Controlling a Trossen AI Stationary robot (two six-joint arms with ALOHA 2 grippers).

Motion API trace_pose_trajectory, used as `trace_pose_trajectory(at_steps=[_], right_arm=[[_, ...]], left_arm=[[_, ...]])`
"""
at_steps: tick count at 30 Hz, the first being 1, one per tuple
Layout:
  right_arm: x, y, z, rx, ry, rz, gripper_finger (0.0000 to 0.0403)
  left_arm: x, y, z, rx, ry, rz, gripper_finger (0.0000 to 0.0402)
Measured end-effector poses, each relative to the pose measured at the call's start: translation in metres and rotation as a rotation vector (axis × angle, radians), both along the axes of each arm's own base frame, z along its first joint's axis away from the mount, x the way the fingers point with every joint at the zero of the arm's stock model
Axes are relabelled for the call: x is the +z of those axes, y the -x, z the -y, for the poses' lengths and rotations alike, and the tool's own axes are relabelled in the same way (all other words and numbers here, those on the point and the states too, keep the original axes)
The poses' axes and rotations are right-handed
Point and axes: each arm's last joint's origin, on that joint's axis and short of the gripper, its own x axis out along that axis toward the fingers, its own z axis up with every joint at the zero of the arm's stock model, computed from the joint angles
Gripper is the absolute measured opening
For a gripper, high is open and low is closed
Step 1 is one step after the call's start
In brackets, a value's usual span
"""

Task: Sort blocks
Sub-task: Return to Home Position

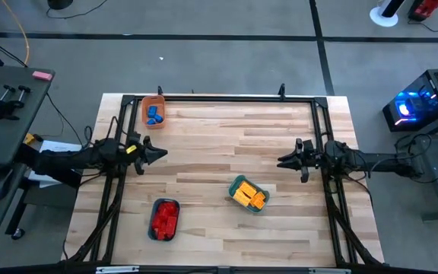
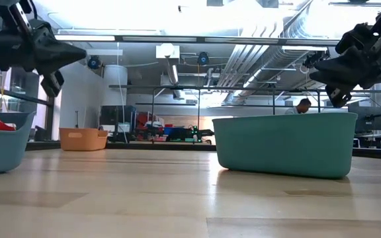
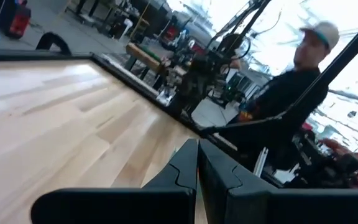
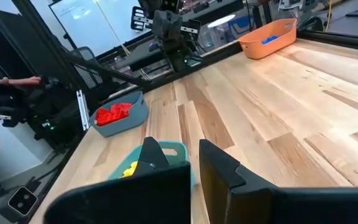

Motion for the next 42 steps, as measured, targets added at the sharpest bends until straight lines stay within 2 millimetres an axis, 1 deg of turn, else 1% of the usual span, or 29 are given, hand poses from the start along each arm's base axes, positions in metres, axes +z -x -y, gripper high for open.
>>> trace_pose_trajectory(at_steps=[4, 9, 13, 20, 25, 35, 40, 41, 42], right_arm=[[0.001, 0.001, 0.0, 0.003, 0.001, 0.013, 0.0], [0.012, 0.009, -0.002, 0.012, 0.007, 0.142, 0.0], [0.017, 0.009, -0.002, 0.017, 0.009, 0.199, 0.0], [0.015, 0.009, -0.002, 0.019, 0.009, 0.185, 0.0], [0.01, 0.007, -0.002, 0.019, 0.006, 0.123, 0.0], [0.009, 0.007, -0.002, 0.019, 0.005, 0.114, 0.0], [0.009, 0.007, -0.002, 0.019, 0.005, 0.112, 0.0], [0.009, 0.007, -0.002, 0.019, 0.005, 0.113, 0.0], [0.009, 0.007, -0.002, 0.019, 0.005, 0.113, 0.0]], left_arm=[[-0.001, 0.0, 0.0, -0.004, 0.001, -0.007, 0.0001], [-0.001, 0.0, 0.0, -0.003, 0.001, -0.008, 0.0001], [-0.001, 0.0, 0.0, -0.005, 0.0, -0.007, 0.0001], [-0.001, 0.0, 0.0, -0.007, 0.0, -0.008, 0.0001], [-0.001, 0.0, 0.0, -0.007, 0.0, -0.007, 0.0001], [-0.001, 0.0, 0.004, -0.041, 0.0, -0.007, 0.0001], [-0.001, 0.0, 0.008, -0.086, 0.0, -0.008, 0.0001], [-0.001, 0.0, 0.009, -0.094, -0.017, -0.009, 0.0], [-0.001, 0.0, 0.01, -0.104, -0.08, -0.013, 0.0]])
